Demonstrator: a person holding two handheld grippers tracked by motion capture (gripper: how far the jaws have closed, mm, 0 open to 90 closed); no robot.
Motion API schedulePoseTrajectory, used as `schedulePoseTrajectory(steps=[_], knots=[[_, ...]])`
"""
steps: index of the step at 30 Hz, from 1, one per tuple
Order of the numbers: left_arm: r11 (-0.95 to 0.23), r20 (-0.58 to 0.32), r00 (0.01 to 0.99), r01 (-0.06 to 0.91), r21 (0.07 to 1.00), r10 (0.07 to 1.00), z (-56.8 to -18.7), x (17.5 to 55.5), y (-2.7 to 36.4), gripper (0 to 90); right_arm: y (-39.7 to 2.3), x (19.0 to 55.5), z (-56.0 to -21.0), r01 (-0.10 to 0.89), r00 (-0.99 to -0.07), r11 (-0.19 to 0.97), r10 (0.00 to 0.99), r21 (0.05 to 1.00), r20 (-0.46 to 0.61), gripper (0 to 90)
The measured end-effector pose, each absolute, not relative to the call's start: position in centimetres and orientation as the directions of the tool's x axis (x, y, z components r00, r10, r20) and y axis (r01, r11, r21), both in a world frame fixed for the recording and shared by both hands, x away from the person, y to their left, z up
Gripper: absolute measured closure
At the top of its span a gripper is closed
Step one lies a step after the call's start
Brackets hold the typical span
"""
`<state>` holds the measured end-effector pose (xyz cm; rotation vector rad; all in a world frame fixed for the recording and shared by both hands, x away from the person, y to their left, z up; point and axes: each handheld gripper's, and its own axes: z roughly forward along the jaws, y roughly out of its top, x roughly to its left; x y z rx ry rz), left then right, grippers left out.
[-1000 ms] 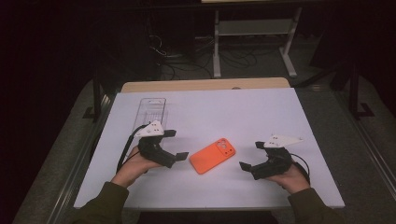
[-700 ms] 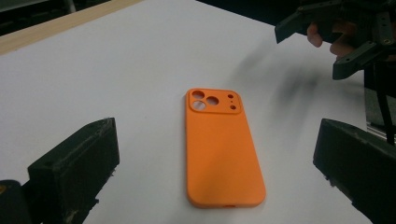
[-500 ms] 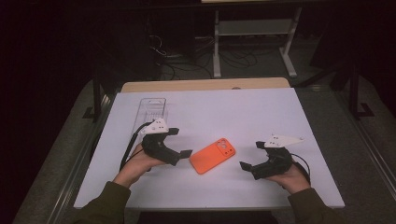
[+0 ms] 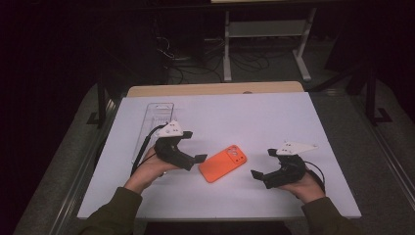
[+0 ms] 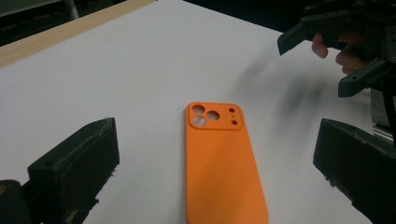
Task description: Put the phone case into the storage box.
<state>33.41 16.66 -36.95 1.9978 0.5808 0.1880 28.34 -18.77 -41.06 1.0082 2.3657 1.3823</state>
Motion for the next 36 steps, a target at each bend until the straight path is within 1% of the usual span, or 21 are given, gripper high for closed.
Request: schedulePoseTrajectory(steps=[2,8,9,15,36], knots=[[-0.396,-0.101,0.876,0.312,0.864,0.471,-36.9,33.5,16.6,0.0,-18.8,28.3,-41.0,0.447,-0.742,0.327,0.655,0.833,0.142,0.0],[-0.380,-0.116,0.876,0.319,0.868,0.469,-36.9,33.7,16.0,0.0,-18.8,28.3,-40.9,0.452,-0.736,0.323,0.661,0.832,0.143,0.0],[-0.391,-0.101,0.881,0.305,0.868,0.462,-36.9,33.8,15.9,0.0,-18.8,28.3,-40.9,0.452,-0.735,0.323,0.663,0.832,0.143,0.0],[-0.381,-0.123,0.880,0.320,0.867,0.459,-37.1,34.0,15.2,0.0,-18.7,28.4,-40.9,0.445,-0.742,0.332,0.657,0.832,0.134,0.0],[-0.386,-0.126,0.889,0.315,0.867,0.440,-37.4,35.1,12.8,0.0,-18.8,28.5,-40.9,0.440,-0.742,0.328,0.657,0.836,0.132,0.0]])
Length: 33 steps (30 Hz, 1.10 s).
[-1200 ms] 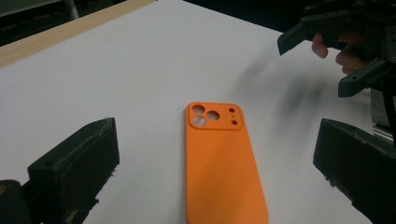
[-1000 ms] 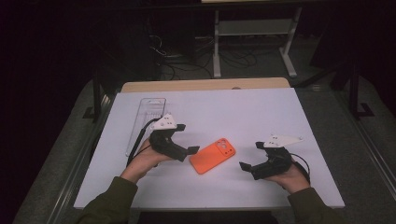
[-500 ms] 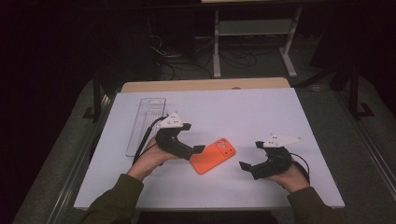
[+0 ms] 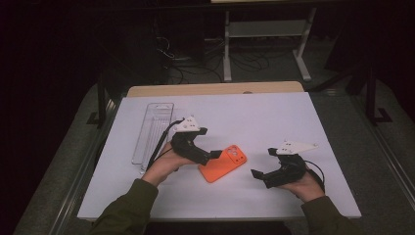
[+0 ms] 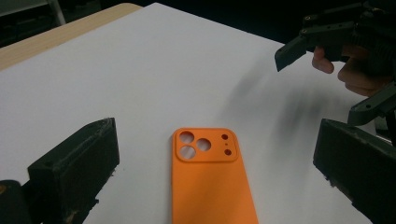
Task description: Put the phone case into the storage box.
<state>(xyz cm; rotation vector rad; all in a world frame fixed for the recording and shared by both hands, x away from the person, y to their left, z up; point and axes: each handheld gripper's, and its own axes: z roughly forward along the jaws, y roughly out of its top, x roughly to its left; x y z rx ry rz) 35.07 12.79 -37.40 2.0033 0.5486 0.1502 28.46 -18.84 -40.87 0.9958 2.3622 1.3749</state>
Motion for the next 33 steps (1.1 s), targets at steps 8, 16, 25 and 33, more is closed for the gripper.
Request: schedulePoseTrajectory(steps=[8,16,25,33], knots=[[-0.390,-0.122,0.891,0.309,0.867,0.437,-37.5,35.5,12.0,0.0,-18.8,28.5,-40.9,0.445,-0.741,0.328,0.658,0.834,0.137,0.0],[-0.389,-0.130,0.889,0.319,0.864,0.438,-38.1,36.0,11.2,0.0,-18.8,28.4,-40.9,0.448,-0.738,0.322,0.660,0.834,0.141,0.0],[-0.380,-0.127,0.885,0.317,0.869,0.448,-38.1,36.3,11.1,0.0,-18.8,28.4,-40.9,0.450,-0.736,0.319,0.661,0.834,0.144,0.0],[-0.407,-0.114,0.885,0.317,0.857,0.451,-38.3,36.3,11.0,0.0,-18.8,28.4,-40.9,0.449,-0.736,0.319,0.661,0.835,0.144,0.0]])
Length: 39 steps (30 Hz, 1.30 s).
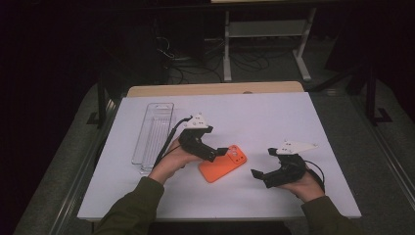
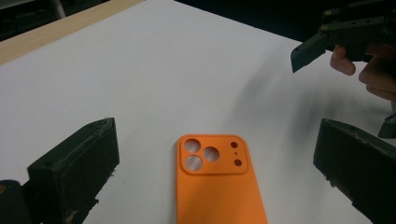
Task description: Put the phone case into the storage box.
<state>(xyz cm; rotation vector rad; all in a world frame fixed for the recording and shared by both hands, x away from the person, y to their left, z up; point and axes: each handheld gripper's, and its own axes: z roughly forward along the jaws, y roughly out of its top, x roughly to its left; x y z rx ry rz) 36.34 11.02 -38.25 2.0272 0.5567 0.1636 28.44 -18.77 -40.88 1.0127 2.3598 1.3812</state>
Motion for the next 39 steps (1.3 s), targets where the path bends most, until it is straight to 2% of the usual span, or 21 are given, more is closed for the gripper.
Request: schedulePoseTrajectory(steps=[39], knots=[[-0.528,-0.065,0.889,0.326,0.784,0.453,-39.20,35.72,10.72,0.0,-18.76,28.48,-41.07,0.440,-0.741,0.329,0.659,0.835,0.131,0.0]])
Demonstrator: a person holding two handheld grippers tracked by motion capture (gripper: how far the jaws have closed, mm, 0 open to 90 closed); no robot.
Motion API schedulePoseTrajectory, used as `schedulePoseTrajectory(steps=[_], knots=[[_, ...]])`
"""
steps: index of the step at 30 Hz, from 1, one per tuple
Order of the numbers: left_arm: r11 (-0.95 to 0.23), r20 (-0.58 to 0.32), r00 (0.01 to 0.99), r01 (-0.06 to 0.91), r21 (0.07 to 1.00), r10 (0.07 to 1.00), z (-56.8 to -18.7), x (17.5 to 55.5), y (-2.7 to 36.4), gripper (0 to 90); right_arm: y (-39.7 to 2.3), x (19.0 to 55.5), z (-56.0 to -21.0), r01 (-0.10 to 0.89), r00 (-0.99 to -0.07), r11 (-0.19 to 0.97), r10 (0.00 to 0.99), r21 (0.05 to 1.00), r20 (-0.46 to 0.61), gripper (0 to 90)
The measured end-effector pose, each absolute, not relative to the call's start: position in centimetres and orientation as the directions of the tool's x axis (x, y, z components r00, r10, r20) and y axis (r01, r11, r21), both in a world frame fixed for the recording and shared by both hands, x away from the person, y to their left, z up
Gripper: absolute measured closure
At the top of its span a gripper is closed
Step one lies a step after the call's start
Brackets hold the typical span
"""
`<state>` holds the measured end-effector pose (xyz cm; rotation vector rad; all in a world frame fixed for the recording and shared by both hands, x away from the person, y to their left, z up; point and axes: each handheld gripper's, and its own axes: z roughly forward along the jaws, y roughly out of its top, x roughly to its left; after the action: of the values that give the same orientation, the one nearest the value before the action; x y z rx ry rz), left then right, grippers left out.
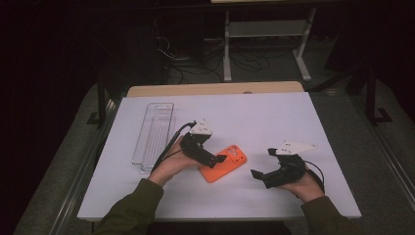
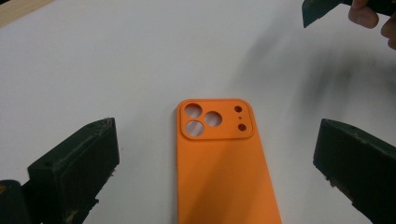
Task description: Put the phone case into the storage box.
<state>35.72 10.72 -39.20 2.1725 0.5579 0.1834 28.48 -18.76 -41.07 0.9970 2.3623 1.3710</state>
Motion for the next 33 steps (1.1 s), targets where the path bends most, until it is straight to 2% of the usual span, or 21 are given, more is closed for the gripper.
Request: schedulePoseTrajectory(steps=[26,28,33], knots=[[-0.569,-0.076,0.879,0.368,0.736,0.471,-40.1,35.3,10.4,0.0,-18.8,28.5,-41.1,0.444,-0.738,0.327,0.661,0.834,0.134,0.0],[-0.599,-0.056,0.888,0.352,0.719,0.456,-40.1,35.4,10.5,0.0,-18.8,28.5,-41.1,0.444,-0.738,0.327,0.661,0.834,0.134,0.0],[-0.587,-0.078,0.881,0.375,0.717,0.467,-40.4,35.2,10.2,0.0,-18.8,28.5,-41.1,0.441,-0.739,0.329,0.660,0.835,0.130,0.0]])
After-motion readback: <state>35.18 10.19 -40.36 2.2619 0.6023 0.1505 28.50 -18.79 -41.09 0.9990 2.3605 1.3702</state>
